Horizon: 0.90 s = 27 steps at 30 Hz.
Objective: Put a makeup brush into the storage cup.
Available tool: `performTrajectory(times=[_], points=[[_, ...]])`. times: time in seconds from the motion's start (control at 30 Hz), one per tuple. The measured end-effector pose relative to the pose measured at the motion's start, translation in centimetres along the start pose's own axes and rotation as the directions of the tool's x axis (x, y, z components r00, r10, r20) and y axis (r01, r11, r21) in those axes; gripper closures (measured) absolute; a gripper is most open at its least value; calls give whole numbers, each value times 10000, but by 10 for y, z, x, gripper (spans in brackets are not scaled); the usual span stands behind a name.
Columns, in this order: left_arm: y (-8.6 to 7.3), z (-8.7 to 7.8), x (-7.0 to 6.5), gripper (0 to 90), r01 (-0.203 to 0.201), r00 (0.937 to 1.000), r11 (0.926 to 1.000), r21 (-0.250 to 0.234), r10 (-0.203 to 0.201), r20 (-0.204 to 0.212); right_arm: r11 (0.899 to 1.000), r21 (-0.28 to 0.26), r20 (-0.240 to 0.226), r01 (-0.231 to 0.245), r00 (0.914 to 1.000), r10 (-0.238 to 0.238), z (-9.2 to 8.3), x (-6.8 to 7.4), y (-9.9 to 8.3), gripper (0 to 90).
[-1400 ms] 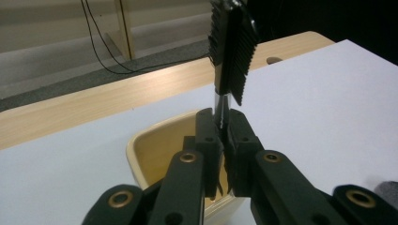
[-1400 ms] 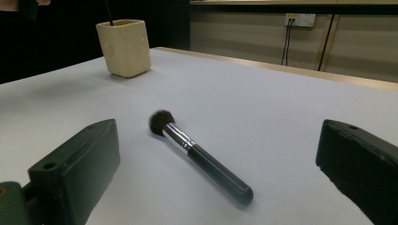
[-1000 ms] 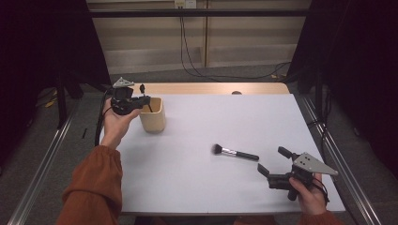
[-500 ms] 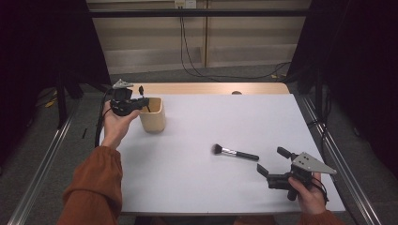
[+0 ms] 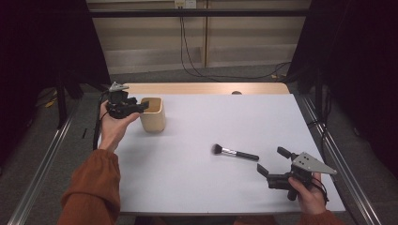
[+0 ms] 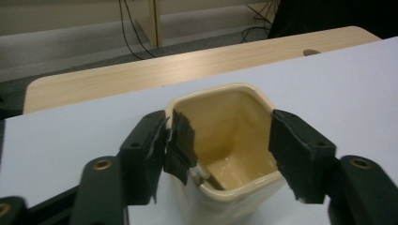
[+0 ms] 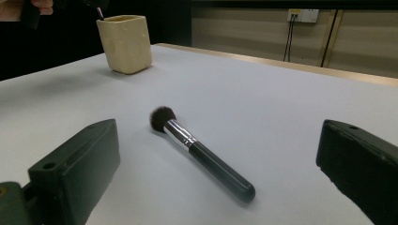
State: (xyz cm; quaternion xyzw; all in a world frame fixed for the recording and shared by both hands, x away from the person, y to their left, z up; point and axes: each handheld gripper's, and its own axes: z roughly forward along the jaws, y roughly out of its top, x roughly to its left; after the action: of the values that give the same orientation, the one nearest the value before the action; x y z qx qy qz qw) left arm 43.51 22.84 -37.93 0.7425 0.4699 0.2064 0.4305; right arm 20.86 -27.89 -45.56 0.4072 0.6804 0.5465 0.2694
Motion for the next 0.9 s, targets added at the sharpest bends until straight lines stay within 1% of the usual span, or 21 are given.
performTrajectory(times=[0.07,0.1,0.13,0.2,0.23,0.27,0.37,0.43,0.47,0.5,0.53,0.6,0.7,0.8,0.9], points=[[-2,-3,3,293,168,9999,9998,-105,-168,7,10000,9,-4,2,10000,-2,0,0,0,0],[-2,-4,5,258,161,9999,9998,-149,-161,-48,10000,7,-3,9,10000,-9,0,0,0,0],[-3,-5,6,227,234,9997,9996,-185,-234,-16,10000,13,8,11,10000,-11,0,0,0,0],[-6,-7,8,193,402,9992,9990,-192,-401,29,10000,-3,3,-11,10000,11,0,0,0,0],[-8,-8,8,174,470,9989,9986,-246,-470,21,10000,8,3,12,10000,-12,0,0,0,0],[-11,-10,9,148,558,9984,9976,-405,-555,79,10000,5,-5,22,10000,-22,0,0,0,0],[-18,-12,7,80,571,9982,9969,-541,-561,205,10000,2,-5,12,10000,-12,0,0,0,0],[-21,-14,6,54,599,9978,9963,-619,-580,332,10000,16,-2,23,10000,-23,1,-1,0,0],[-23,-15,6,42,578,9973,9962,-647,-547,483,10000,20,5,17,10000,-17,1,0,0,0],[-24,-16,5,31,455,9975,9965,-704,-416,563,10000,19,-8,27,10000,-27,1,0,0,0],[-26,-18,4,30,343,9977,9969,-710,-301,602,10000,12,-1,41,10000,-41,1,0,1,0],[-28,-20,3,38,262,9974,9962,-836,-204,698,10000,28,-12,47,10000,-47,1,1,1,0],[-32,-24,0,38,193,9973,9959,-884,-130,716,10000,21,-3,37,10000,-37,1,0,1,0],[-36,-27,-5,38,-183,9974,9945,-1028,253,669,10000,13,6,53,10000,-53,1,-1,0,0],[-40,-30,-11,37,-285,9971,9918,-1247,370,659,10000,1,-1,46,10000,-46,0,0,0,0]])
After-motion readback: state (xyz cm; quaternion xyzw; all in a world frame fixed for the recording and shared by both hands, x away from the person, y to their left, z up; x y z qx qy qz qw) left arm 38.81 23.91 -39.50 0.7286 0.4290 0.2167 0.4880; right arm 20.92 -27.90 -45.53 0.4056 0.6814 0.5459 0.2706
